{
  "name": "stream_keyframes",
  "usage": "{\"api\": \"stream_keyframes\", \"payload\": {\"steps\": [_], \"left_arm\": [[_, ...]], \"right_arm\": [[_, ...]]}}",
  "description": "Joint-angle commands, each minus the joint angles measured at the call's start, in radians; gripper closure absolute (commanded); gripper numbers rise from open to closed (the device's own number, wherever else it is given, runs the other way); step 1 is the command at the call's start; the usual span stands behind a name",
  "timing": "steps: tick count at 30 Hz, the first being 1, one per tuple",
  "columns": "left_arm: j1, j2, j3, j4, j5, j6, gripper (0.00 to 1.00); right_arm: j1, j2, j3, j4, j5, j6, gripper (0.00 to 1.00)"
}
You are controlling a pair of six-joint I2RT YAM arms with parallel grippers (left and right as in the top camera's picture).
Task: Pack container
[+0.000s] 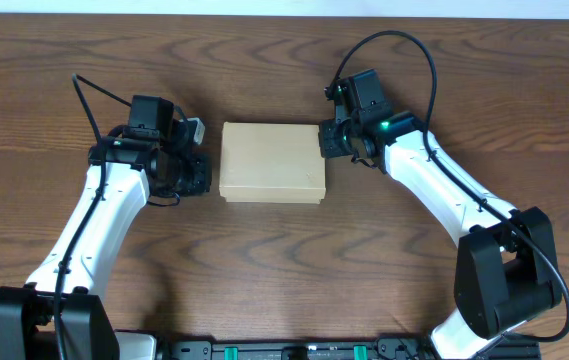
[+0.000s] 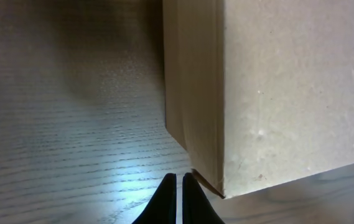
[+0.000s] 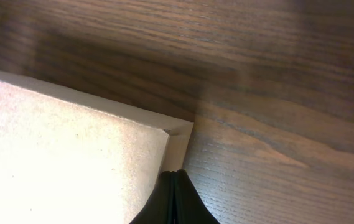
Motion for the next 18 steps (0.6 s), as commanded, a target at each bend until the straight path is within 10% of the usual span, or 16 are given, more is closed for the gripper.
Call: {"api": "stream_keyframes", "payload": {"steps": [1, 18], "left_arm": [[0.002, 0.0, 0.003, -0.008, 0.015, -0.008, 0.94], [-0.084, -0.514, 0.006, -0.249, 0.014, 0.043, 0.94]], "right_arm": [[-0.003, 0.015, -0.002, 0.002, 0.022, -0.04, 0.99], [0.019, -0.465, 0.018, -0.272, 0.023, -0.009, 0.98]]}}
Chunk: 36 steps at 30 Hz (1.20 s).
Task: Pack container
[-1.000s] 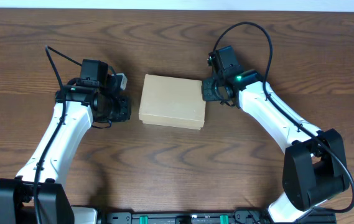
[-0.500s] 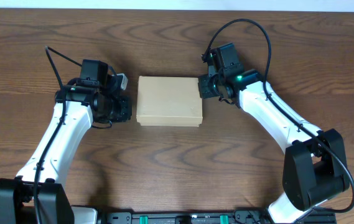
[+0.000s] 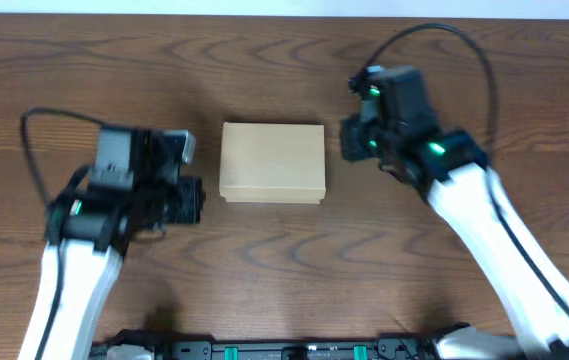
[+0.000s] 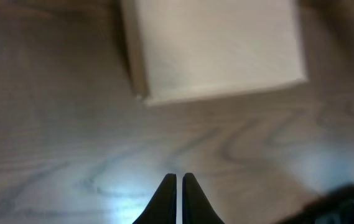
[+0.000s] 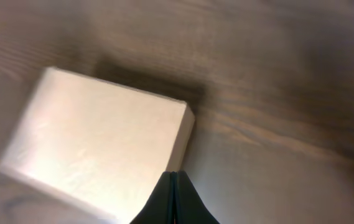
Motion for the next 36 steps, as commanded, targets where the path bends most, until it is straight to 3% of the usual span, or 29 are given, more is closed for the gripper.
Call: {"api": "stream_keyframes", "payload": {"steps": [1, 5, 11, 12, 13, 14, 15, 36], "left_arm": [[-0.044, -0.114, 0.006, -0.044, 0.006, 0.054, 0.94], [-0.077, -0.218, 0.002, -0.085, 0.006, 0.057, 0.94], [-0.082, -0.275, -0.009, -0.089, 0.002, 0.054, 0.92], [-0.082, -0.275, -0.009, -0.085, 0.002, 0.054, 0.76], [-0.082, -0.275, -0.009, -0.079, 0.002, 0.053, 0.48], [-0.082, -0.274, -0.009, -0.072, 0.002, 0.053, 0.04], [-0.082, -0.274, -0.009, -0.064, 0.002, 0.054, 0.05], [-0.082, -0.274, -0.009, -0.071, 0.0, 0.054, 0.05]], "right_arm": [[0.03, -0.101, 0.008, -0.099, 0.003, 0.011, 0.98], [0.077, -0.21, -0.034, -0.229, 0.013, 0.01, 0.99], [0.128, -0.334, -0.179, -0.188, 0.027, 0.011, 0.98], [0.128, -0.344, -0.193, -0.187, 0.025, 0.011, 0.98], [0.128, -0.349, -0.2, -0.189, 0.026, 0.011, 0.78], [0.128, -0.351, -0.204, -0.192, 0.026, 0.011, 0.55], [0.128, -0.351, -0.205, -0.201, 0.025, 0.011, 0.01], [0.128, -0.348, -0.205, -0.217, 0.026, 0.01, 0.01]]}}
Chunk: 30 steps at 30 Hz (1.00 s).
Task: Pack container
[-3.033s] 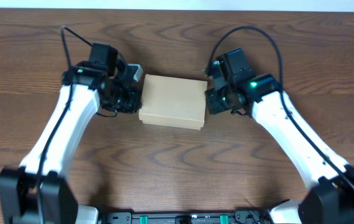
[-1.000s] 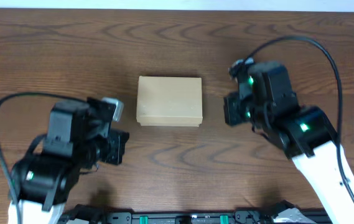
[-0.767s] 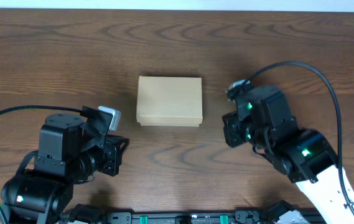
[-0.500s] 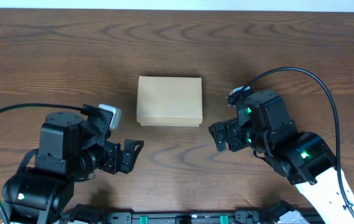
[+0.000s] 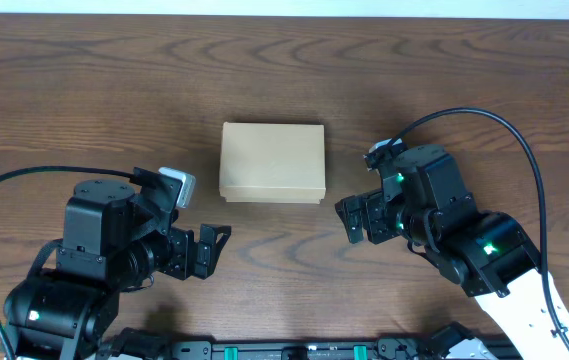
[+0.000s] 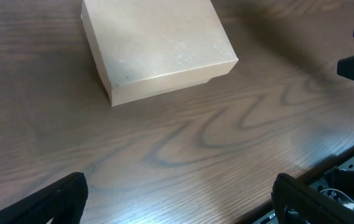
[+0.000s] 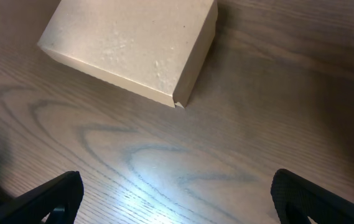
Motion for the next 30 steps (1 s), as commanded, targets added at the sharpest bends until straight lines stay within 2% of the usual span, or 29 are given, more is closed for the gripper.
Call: {"api": "stream_keyframes", "payload": {"steps": [1, 10, 14, 20, 25, 30], "left_arm": [[-0.002, 0.0, -0.008, -0.003, -0.002, 0.005, 0.05], [-0.002, 0.0, -0.008, -0.054, -0.008, 0.006, 0.05], [-0.002, 0.006, -0.008, -0.06, -0.074, 0.005, 0.05], [0.121, -0.101, -0.069, 0.109, -0.171, 0.006, 0.05], [0.198, -0.276, -0.244, 0.259, -0.249, -0.003, 0.05], [0.234, -0.503, -0.489, 0.364, -0.322, -0.13, 0.05]], "right_arm": [[0.008, -0.009, -0.005, -0.001, 0.011, 0.004, 0.01], [0.008, -0.009, -0.005, -0.001, 0.011, 0.004, 0.01], [0.008, -0.009, -0.005, -0.001, 0.011, 0.004, 0.01], [0.008, -0.009, -0.005, -0.001, 0.011, 0.003, 0.01], [0.008, -0.009, -0.005, -0.001, 0.011, 0.004, 0.01], [0.008, -0.009, -0.005, -0.001, 0.011, 0.004, 0.01]]}}
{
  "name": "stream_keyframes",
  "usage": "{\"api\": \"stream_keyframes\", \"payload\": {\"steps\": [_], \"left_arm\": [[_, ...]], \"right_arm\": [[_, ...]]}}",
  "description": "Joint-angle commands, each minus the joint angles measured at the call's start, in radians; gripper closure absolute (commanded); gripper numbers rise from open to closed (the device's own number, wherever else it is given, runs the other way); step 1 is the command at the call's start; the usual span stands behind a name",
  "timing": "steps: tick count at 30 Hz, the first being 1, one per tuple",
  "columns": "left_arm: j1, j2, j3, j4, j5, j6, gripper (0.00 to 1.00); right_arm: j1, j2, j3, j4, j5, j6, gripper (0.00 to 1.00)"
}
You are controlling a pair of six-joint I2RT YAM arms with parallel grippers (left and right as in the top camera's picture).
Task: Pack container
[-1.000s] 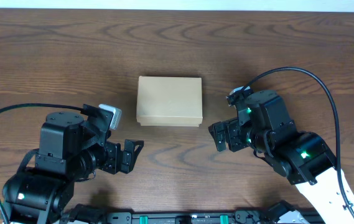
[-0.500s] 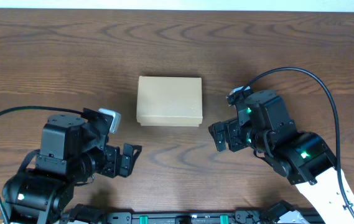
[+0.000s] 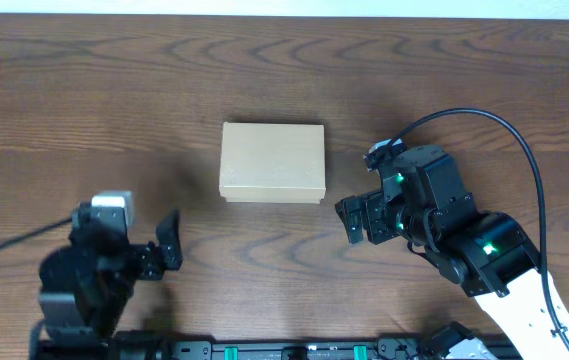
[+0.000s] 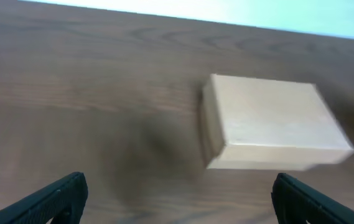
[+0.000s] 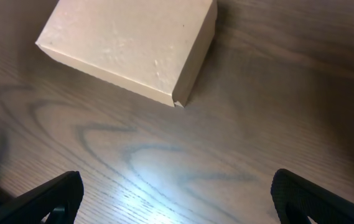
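The closed tan cardboard box (image 3: 272, 162) lies flat on the wooden table (image 3: 444, 80), lid down. My left gripper (image 3: 164, 250) is open and empty near the front left, well short of the box. Its wrist view is blurred and shows the box (image 4: 270, 121) far ahead between the spread fingers (image 4: 52, 199). My right gripper (image 3: 359, 220) is open and empty, front right of the box. The right wrist view shows the box (image 5: 127, 46) above wide-apart fingers (image 5: 313, 199). Nothing touches the box.
Bare brown wood surrounds the box on every side. A black rail (image 3: 284, 352) runs along the table's front edge between the two arm bases. A pale wall strip shows beyond the far edge (image 4: 226, 12).
My left arm has drawn back toward the front left edge and now views the box from farther off and lower. The right arm and the box have not moved.
Both grippers were shut, tips against the box's left and right sides. Then both stood off from the box, still shut. Later both were open and back near the table's front. Now the left sits farther back still.
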Motion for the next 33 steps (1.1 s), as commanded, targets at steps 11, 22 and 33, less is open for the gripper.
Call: {"api": "stream_keyframes", "payload": {"steps": [11, 22, 33], "left_arm": [[0.056, -0.394, -0.437, 0.121, 0.024, -0.108, 0.05], [0.058, -0.396, -0.542, 0.154, 0.016, -0.107, 0.05], [0.057, -0.395, -0.542, 0.153, 0.01, -0.107, 0.05]], "right_arm": [[0.008, -0.009, -0.003, -0.001, 0.009, 0.004, 0.01], [0.008, -0.009, -0.003, -0.001, 0.009, 0.004, 0.01], [0.008, -0.009, -0.003, -0.001, 0.009, 0.004, 0.01]]}}
